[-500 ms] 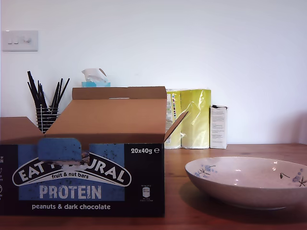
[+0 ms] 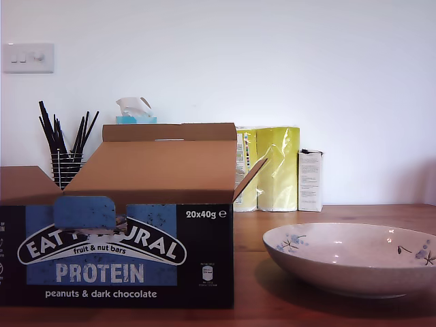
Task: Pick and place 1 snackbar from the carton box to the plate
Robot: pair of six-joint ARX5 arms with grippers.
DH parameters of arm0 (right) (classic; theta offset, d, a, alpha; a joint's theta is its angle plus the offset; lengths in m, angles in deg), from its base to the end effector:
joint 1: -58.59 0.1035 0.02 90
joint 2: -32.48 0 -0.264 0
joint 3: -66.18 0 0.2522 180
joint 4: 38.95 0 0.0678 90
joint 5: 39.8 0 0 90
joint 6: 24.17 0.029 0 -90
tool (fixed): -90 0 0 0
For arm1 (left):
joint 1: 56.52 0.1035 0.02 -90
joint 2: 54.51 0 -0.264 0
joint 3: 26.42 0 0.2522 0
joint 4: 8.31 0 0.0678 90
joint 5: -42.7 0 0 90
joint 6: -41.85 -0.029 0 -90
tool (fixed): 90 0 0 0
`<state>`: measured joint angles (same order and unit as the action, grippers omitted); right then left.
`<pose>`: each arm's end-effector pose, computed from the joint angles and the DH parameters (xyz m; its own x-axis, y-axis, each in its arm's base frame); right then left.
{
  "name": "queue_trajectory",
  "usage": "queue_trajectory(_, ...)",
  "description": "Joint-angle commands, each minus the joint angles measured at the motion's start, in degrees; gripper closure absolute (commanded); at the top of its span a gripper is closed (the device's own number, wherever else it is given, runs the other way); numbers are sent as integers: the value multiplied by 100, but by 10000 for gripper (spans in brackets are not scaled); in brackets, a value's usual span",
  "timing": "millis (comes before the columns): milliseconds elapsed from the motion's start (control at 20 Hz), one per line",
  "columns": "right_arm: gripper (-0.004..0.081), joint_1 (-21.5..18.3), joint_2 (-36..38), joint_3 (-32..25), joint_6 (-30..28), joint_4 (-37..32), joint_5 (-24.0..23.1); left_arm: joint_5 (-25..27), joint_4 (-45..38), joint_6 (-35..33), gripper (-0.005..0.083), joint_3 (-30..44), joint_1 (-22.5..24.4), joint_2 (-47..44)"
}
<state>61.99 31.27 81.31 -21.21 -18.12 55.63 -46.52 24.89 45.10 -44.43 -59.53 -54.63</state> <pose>0.0965 0.0085 0.1581 0.9809 0.1531 -0.1198 -0.1464 0.9872 0.0626 0.0890 -0.0043 0.1563 0.9649 -0.0371 -0.2600 0.0246 0.9984 -0.0512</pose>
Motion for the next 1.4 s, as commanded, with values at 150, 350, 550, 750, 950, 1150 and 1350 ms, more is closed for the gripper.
queue_trajectory(150,783,-2,37,227,914,-116,63,-446,-321,398,793,-221,-9,-57)
queue_trajectory(350,783,2,35,1021,1056,492,225,-776,-317,494,793,-798,-129,-37)
queue_trajectory(550,783,55,-190,2028,1054,1620,675,-957,55,533,793,-1517,-295,501)
queue_trajectory(750,783,175,-813,2957,544,2771,1300,-1517,907,26,793,-2439,-514,1716)
queue_trajectory(950,783,319,-1655,3858,116,3866,1469,-2048,1585,-632,793,-3353,-855,3071)
queue_trajectory(1150,783,341,-2157,4039,439,4170,2103,-3029,1556,-634,793,-3810,-1176,4201)
queue_trajectory(1350,783,540,-2549,4240,177,4566,2177,-2977,1467,-651,793,-4170,-1685,5307)
